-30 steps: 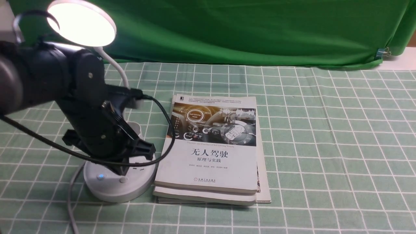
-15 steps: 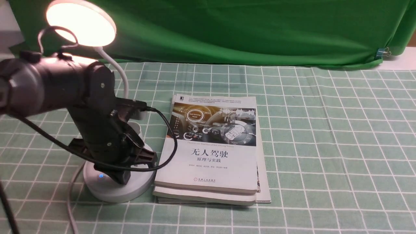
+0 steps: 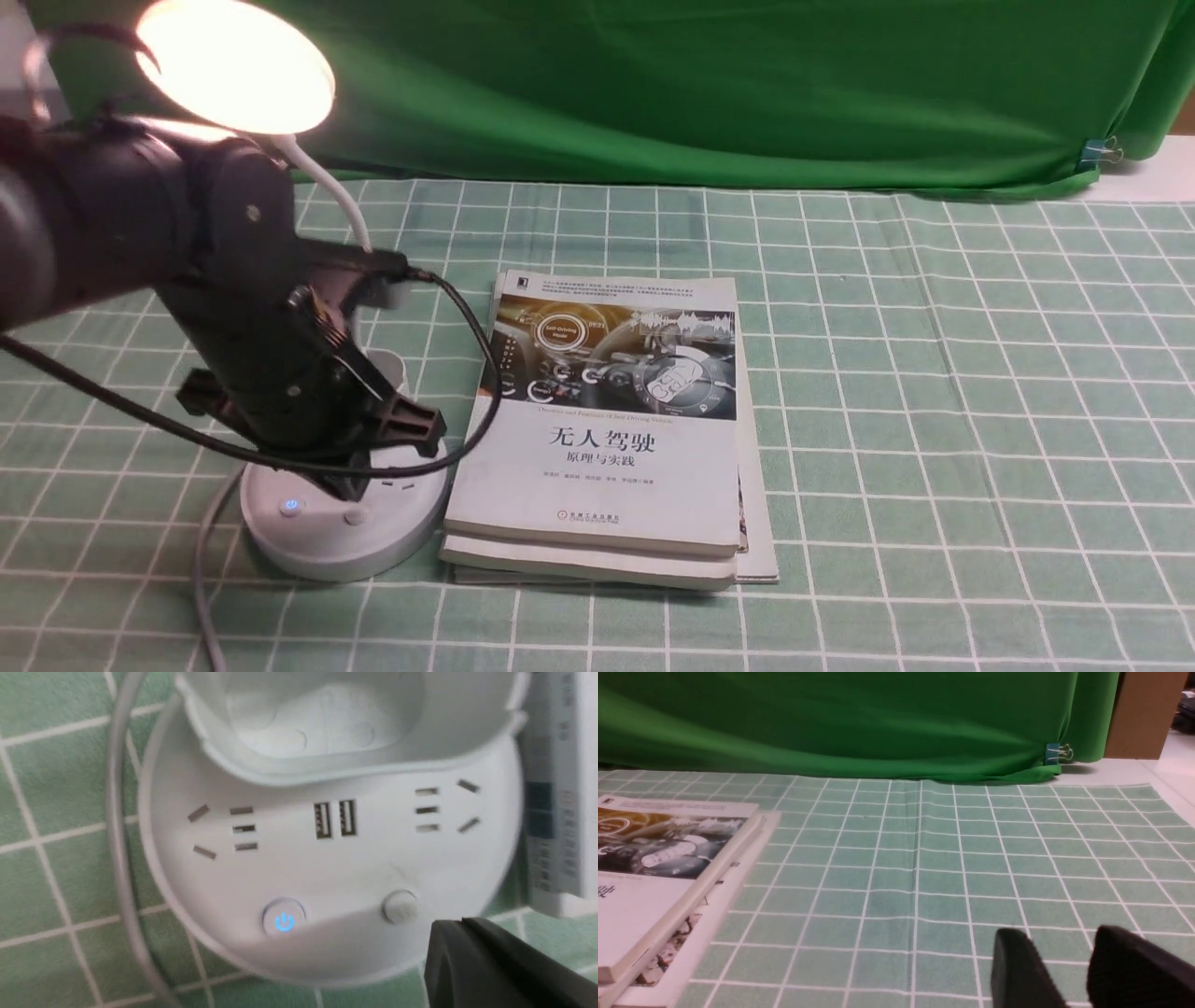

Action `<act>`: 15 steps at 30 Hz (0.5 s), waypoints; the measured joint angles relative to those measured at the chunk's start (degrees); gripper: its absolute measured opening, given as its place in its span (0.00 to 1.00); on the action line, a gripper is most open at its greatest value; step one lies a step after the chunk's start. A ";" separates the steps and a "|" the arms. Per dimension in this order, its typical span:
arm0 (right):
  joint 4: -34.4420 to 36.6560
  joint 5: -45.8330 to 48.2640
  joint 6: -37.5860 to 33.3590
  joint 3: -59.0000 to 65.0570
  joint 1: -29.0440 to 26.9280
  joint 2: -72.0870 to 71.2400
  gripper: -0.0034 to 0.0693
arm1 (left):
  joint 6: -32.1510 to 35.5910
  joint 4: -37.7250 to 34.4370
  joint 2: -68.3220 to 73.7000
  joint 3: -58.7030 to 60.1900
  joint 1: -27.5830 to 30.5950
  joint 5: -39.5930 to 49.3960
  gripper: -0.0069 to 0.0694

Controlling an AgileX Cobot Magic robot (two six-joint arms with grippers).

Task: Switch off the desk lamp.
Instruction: Use the left arm to press the button switch on the lamp holder

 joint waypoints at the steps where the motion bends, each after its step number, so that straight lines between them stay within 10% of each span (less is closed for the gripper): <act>1: 0.00 0.00 0.00 0.00 0.00 0.00 0.38 | 0.00 0.00 2.12 0.00 0.00 -0.16 0.09; 15: 0.00 0.00 0.00 0.00 0.00 0.00 0.38 | -0.03 0.06 0.85 0.02 0.00 0.15 0.09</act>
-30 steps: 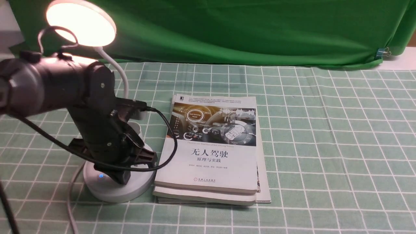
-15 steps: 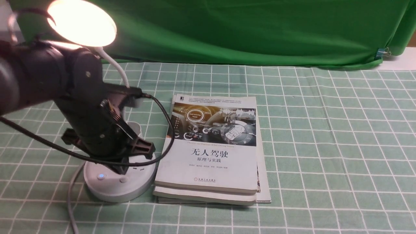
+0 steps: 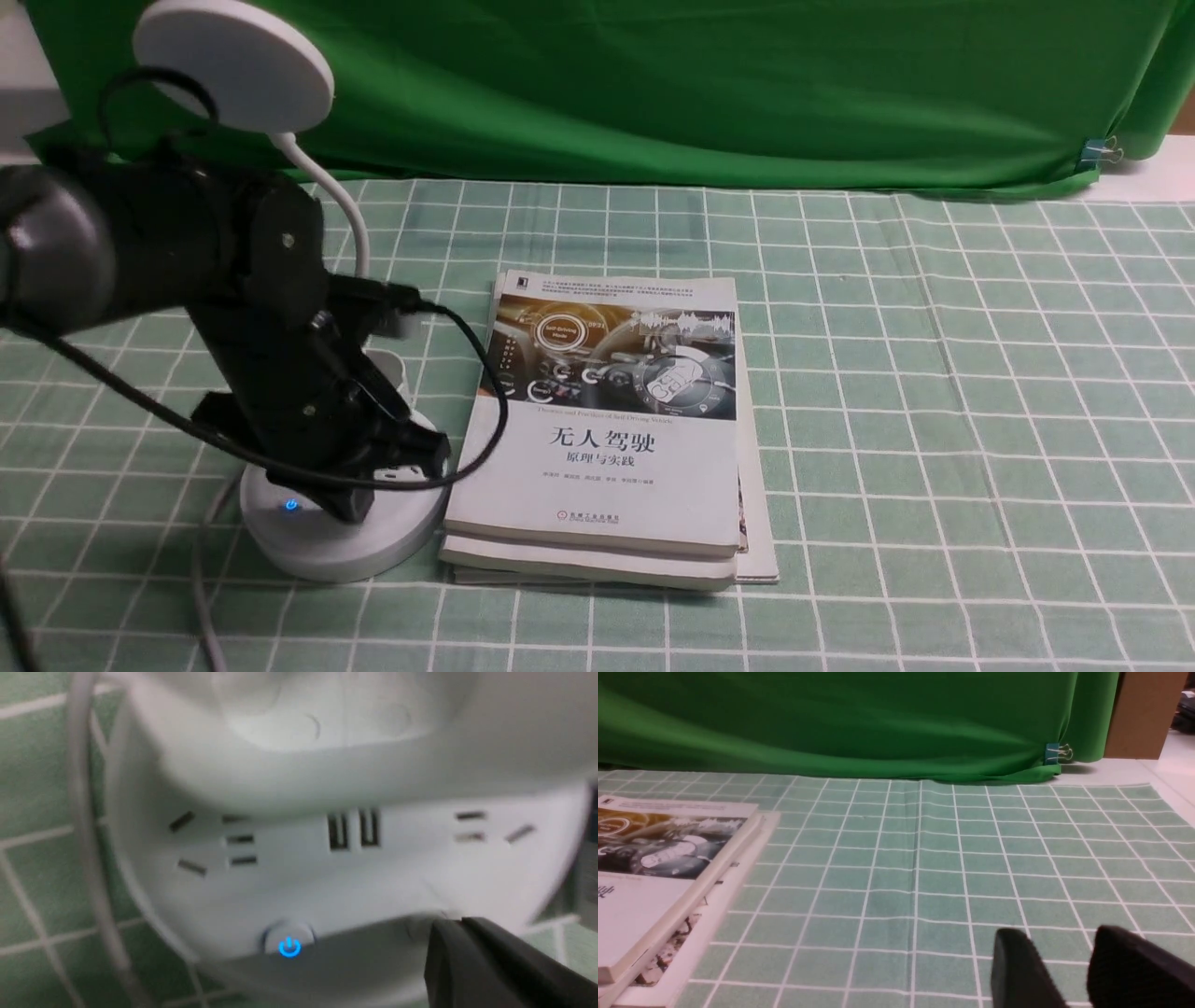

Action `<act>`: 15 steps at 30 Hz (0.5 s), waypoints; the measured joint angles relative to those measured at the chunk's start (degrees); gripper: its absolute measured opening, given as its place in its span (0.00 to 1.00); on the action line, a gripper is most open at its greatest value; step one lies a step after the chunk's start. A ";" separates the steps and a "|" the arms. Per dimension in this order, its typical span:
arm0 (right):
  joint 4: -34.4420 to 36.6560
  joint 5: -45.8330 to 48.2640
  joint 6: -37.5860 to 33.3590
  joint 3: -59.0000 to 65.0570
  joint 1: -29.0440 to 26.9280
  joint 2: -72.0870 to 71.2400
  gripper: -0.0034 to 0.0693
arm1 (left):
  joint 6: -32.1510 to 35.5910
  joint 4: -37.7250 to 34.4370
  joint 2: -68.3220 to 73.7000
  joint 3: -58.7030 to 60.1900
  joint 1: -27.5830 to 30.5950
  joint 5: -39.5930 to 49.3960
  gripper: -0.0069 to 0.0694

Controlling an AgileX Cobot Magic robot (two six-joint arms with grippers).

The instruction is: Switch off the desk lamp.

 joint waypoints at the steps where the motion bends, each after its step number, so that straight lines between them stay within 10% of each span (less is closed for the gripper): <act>1: 0.00 0.00 0.00 0.00 0.00 0.00 0.38 | -0.13 0.00 -1.87 0.00 0.00 0.13 0.09; 15: 0.00 0.00 0.00 0.00 0.00 0.00 0.38 | -0.45 -0.70 -45.25 23.55 0.00 -12.76 0.09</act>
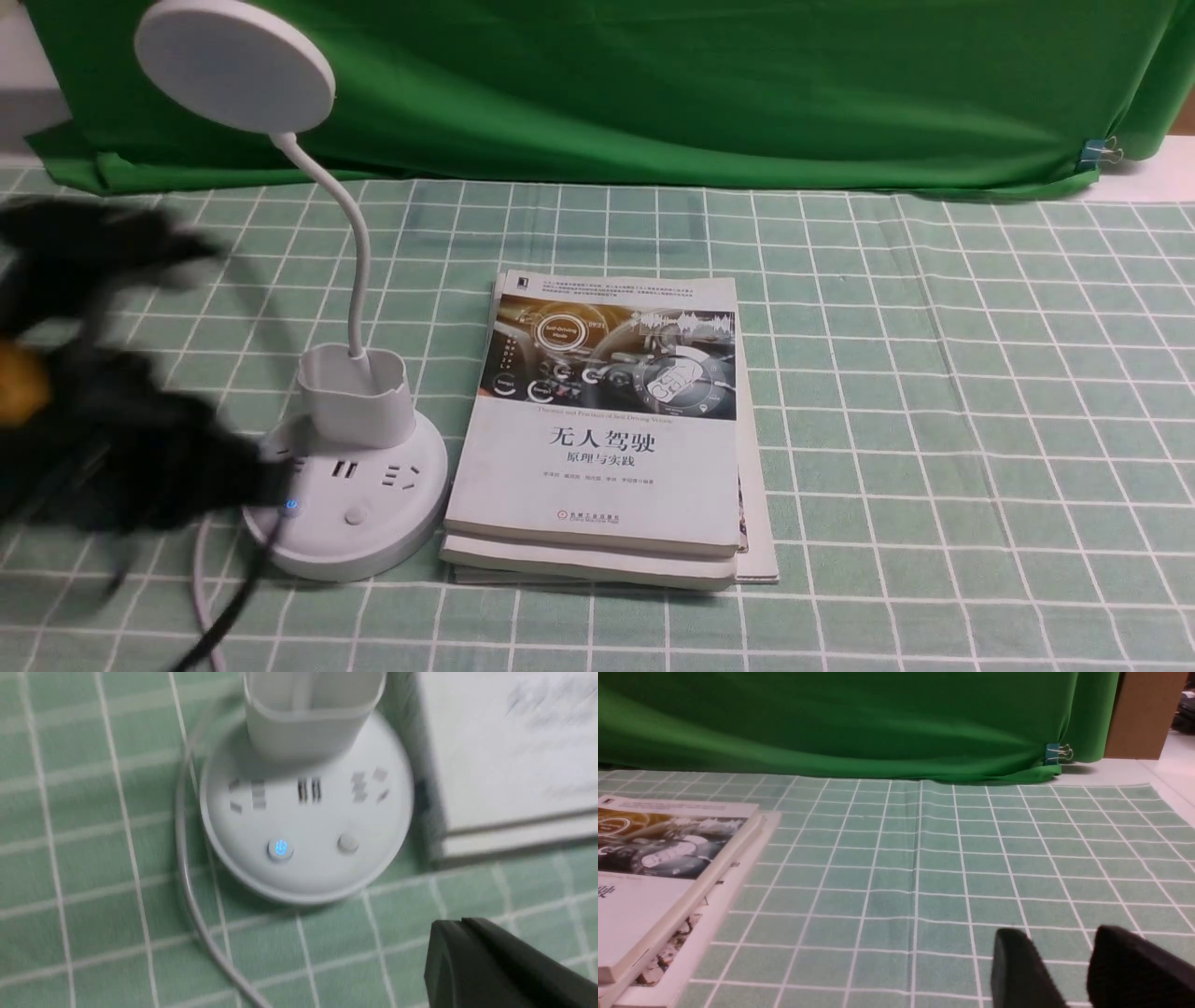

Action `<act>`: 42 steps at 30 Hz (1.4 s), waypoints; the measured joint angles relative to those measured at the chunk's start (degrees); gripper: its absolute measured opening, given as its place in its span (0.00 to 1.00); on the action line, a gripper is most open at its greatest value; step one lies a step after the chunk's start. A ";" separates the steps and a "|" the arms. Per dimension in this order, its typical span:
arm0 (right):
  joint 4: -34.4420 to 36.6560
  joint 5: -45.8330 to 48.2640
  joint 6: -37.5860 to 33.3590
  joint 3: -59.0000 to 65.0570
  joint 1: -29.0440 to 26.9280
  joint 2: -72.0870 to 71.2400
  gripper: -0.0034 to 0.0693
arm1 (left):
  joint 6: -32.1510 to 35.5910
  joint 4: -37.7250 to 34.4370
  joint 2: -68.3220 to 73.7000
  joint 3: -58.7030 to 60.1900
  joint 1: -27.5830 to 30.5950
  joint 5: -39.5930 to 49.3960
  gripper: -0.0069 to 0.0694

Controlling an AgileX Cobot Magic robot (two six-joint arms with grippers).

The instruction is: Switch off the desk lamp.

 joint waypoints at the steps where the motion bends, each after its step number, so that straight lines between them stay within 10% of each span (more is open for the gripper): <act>1: 0.00 0.00 0.00 0.00 0.00 0.00 0.38 | 0.00 -0.49 -5.10 3.75 0.00 -3.14 0.09; 14: 0.00 0.00 0.00 0.00 0.00 0.00 0.38 | -0.38 -1.92 -43.03 28.59 0.00 -15.18 0.09; 34: 0.00 0.00 0.00 0.00 0.00 0.00 0.38 | -0.60 -0.83 -45.87 29.90 0.07 -16.48 0.09; 42: 0.00 0.00 0.00 0.00 0.00 0.00 0.38 | 2.62 -4.14 -51.41 38.85 13.76 -21.35 0.09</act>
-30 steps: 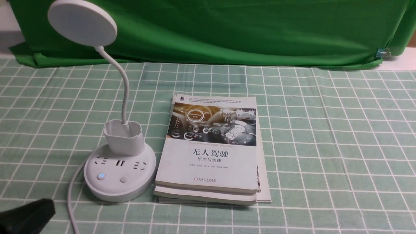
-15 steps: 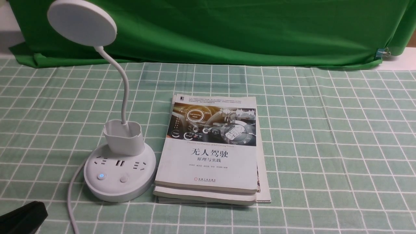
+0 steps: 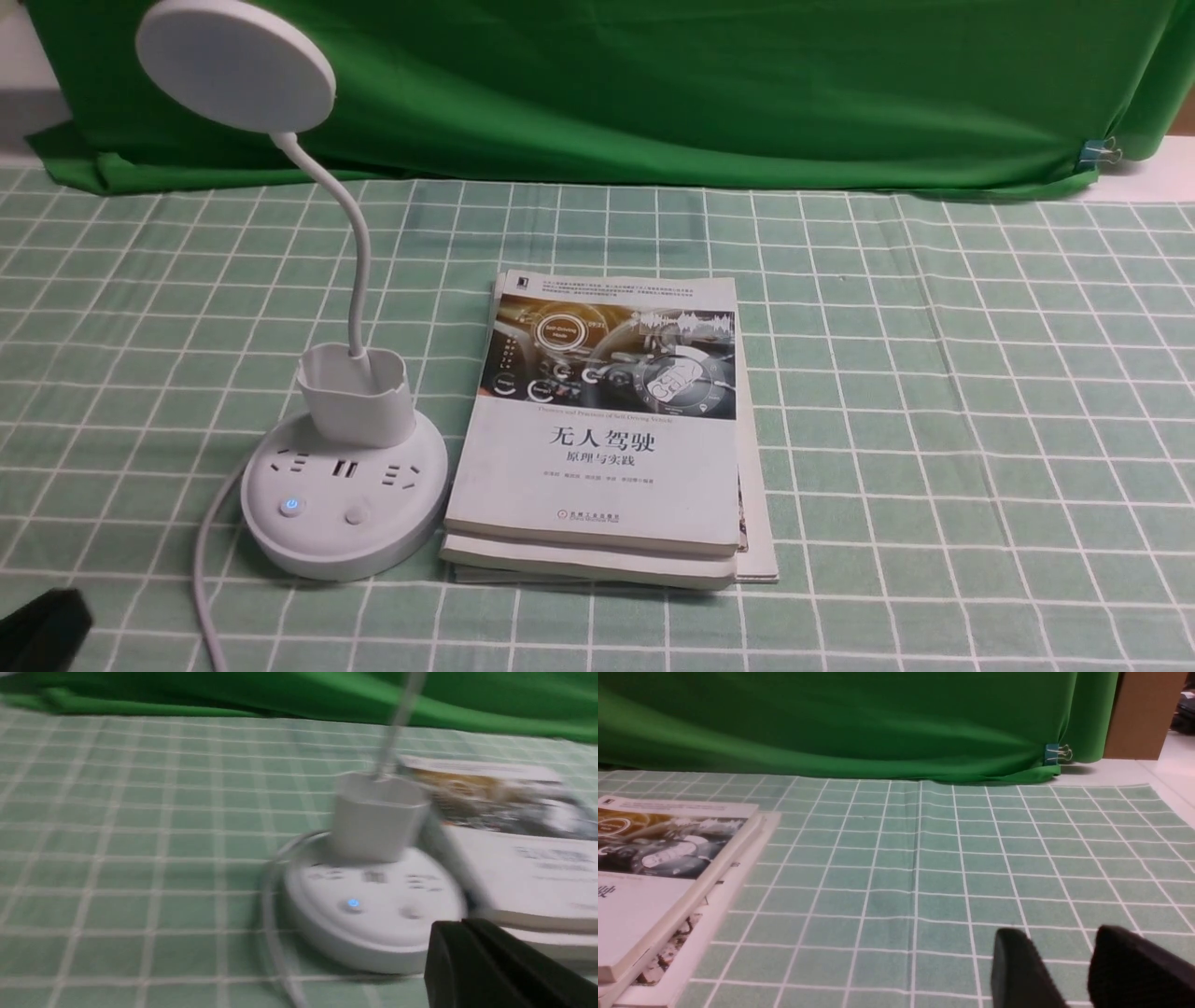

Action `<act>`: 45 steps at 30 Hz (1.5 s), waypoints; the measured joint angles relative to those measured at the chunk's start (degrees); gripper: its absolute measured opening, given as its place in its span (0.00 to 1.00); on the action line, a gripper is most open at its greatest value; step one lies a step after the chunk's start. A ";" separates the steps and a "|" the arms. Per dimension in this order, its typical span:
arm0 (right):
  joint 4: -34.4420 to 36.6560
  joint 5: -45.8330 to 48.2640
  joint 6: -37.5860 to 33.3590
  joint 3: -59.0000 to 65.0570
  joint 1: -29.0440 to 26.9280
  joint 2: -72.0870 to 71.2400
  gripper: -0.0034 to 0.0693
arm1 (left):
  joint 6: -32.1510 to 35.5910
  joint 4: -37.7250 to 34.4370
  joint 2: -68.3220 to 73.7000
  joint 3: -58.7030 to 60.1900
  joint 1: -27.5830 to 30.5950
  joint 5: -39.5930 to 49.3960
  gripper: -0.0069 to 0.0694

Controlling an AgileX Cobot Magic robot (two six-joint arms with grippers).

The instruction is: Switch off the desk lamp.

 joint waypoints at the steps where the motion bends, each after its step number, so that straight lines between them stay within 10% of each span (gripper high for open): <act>1: 0.00 0.00 0.00 0.00 0.00 0.00 0.38 | 1.18 -1.03 -0.79 1.58 1.43 -0.36 0.09; 45: 0.00 0.03 0.00 0.00 0.00 0.00 0.38 | 3.84 -3.53 -1.68 3.51 4.48 -2.02 0.09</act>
